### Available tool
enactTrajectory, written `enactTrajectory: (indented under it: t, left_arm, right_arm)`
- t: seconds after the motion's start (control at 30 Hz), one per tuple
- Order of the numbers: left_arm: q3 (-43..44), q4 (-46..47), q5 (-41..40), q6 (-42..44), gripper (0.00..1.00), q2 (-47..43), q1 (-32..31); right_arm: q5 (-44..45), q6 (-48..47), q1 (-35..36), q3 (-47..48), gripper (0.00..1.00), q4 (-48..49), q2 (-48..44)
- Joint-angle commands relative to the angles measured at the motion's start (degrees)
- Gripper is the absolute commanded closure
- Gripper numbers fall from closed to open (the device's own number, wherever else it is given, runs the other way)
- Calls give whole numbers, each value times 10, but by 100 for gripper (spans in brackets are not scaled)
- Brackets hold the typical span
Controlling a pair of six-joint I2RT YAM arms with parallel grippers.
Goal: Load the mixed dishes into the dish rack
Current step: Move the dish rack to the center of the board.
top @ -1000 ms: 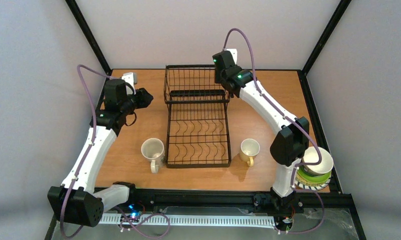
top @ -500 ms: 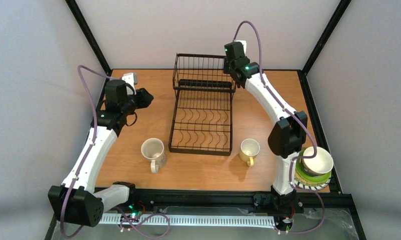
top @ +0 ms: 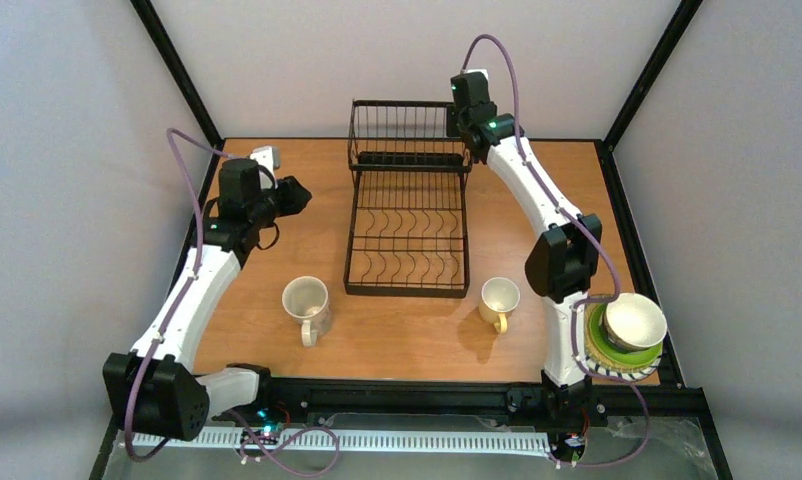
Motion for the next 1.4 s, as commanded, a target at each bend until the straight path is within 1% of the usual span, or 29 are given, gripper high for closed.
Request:
enactTrajectory:
  t: [0.0,0.1,0.27,0.33,0.43,0.47,0.63,1.0,1.37]
  left_arm:
    - [-3,23,10,-10,0,13,-3]
    - [-5,28,12,-10,0,15,-2]
    - [-6,29,10,-10,0,19,-3]
    - [-6,28,8,-12,0,19,-3]
    - [-6,25,7,-14,0,16,-3]
    - [-7,23,6,-15,0,15,-3]
    - [-8,14,4,-19,0,8,-3]
    - [-11,-10,1,-20,0,-12,-3]
    - [-16,-43,-6,-16,0,-41,-3]
  right_arm:
    - [-58,4,-7,14,98,40,52]
    - [-65,-4,-7,30,98,32,63]
    - [-75,-3,-7,31,97,27,64]
    - [-75,-2,-7,30,90,25,62]
    - [-73,-1,-7,31,74,23,56]
    - [-73,-1,-7,30,67,21,53]
    - [-71,6,-7,30,53,16,40]
    - [-32,24,-7,26,50,-14,0]
    - [2,46,-7,1,49,-26,-47]
